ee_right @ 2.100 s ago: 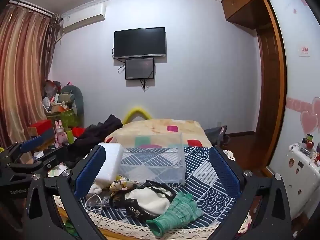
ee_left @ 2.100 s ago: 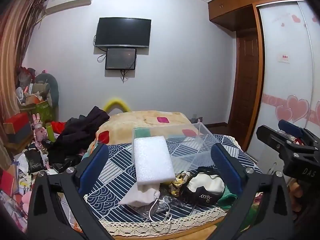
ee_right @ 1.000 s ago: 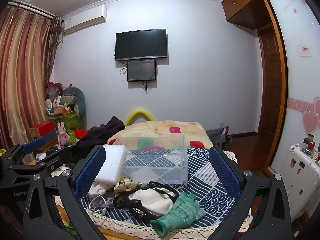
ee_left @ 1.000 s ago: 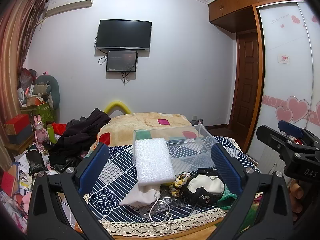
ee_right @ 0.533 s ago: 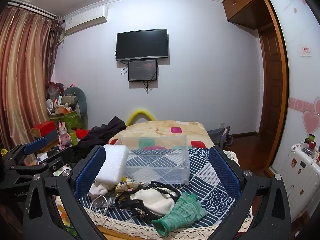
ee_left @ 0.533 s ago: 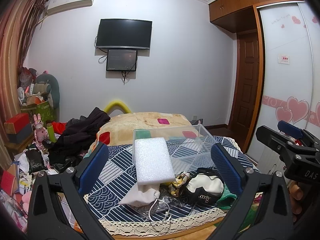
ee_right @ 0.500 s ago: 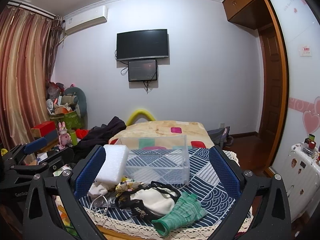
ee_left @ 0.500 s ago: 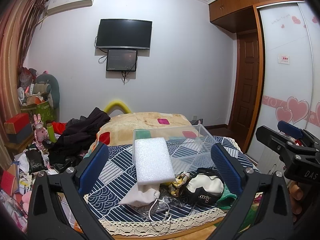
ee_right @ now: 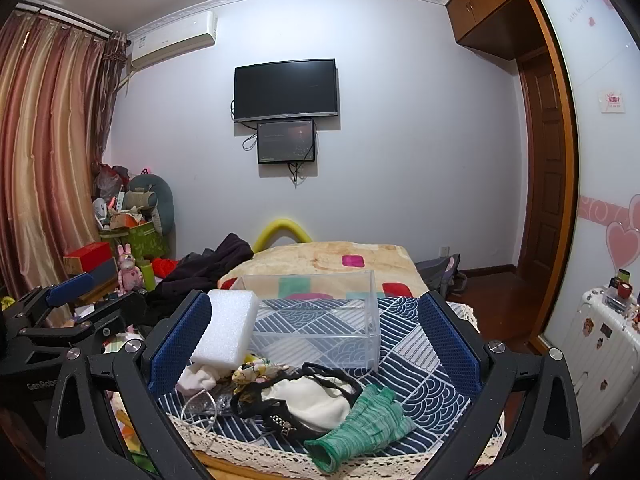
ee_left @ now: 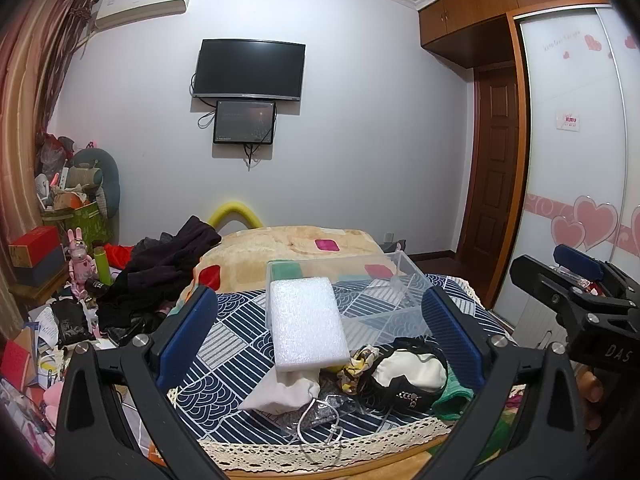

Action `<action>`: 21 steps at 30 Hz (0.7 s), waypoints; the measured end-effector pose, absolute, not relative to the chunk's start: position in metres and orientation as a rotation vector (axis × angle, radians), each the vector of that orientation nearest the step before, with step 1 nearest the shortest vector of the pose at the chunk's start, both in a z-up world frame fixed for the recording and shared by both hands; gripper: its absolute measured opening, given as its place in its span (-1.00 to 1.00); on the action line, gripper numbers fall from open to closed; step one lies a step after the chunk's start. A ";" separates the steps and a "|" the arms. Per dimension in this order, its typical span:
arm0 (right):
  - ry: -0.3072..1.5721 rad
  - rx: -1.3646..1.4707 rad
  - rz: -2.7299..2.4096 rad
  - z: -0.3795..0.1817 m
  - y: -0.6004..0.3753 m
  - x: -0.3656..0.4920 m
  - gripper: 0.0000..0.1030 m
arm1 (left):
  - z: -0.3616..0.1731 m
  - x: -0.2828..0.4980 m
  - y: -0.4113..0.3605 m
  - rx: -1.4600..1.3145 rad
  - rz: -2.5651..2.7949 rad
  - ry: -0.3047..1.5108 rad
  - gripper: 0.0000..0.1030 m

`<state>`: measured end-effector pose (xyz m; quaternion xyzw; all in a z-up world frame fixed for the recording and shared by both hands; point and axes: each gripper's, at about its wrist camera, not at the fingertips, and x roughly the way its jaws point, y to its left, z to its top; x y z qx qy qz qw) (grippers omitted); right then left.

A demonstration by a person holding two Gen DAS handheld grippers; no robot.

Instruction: Organize soft objects

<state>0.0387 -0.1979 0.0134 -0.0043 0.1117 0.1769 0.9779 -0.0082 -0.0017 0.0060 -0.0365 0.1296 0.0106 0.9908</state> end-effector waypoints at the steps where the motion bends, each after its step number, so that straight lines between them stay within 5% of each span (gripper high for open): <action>1: 0.224 -0.008 0.357 0.013 -0.198 0.039 1.00 | 0.007 -0.008 -0.002 -0.073 0.021 0.260 1.00; 21: 0.434 -0.013 0.313 -0.043 -0.217 0.085 1.00 | -0.050 0.076 0.008 -0.158 0.013 0.538 1.00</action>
